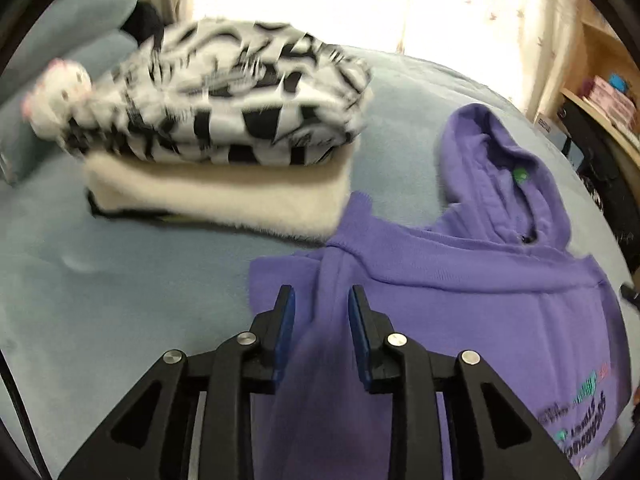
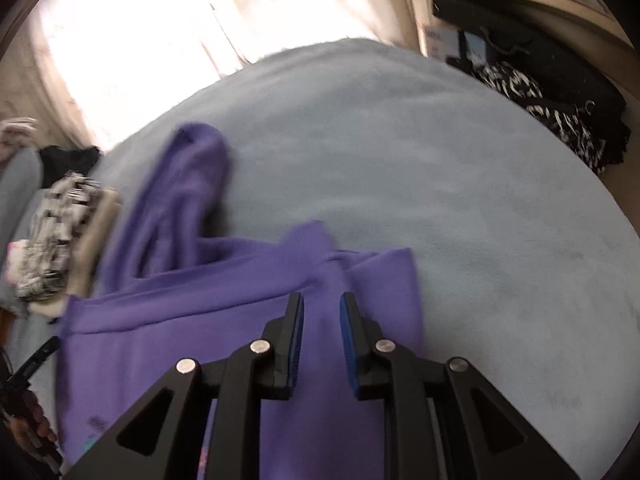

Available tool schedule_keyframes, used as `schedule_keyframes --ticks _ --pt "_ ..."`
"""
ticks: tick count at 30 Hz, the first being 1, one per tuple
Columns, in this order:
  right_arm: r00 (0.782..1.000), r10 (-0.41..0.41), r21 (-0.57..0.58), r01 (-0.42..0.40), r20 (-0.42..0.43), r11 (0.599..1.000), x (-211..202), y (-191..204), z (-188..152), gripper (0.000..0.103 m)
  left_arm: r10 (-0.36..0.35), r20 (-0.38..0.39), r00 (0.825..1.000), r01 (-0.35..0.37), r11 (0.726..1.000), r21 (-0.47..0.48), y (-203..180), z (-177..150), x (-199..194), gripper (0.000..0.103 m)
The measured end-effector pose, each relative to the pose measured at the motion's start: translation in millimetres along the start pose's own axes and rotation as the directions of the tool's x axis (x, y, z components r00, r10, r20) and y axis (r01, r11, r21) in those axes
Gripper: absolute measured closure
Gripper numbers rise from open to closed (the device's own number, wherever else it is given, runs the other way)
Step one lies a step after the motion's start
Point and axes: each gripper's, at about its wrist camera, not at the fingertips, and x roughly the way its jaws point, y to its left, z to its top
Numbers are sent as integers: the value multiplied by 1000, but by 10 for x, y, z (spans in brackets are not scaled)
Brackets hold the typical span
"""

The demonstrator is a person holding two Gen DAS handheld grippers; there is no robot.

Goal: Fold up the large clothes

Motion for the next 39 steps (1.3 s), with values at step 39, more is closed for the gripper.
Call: schedule_keyframes --ticks 39 --pt "985 -134 -104 123 -108 987 -487 -151 -1088 90 -52 -74 996 40 987 -154 -24 -983 -679 64"
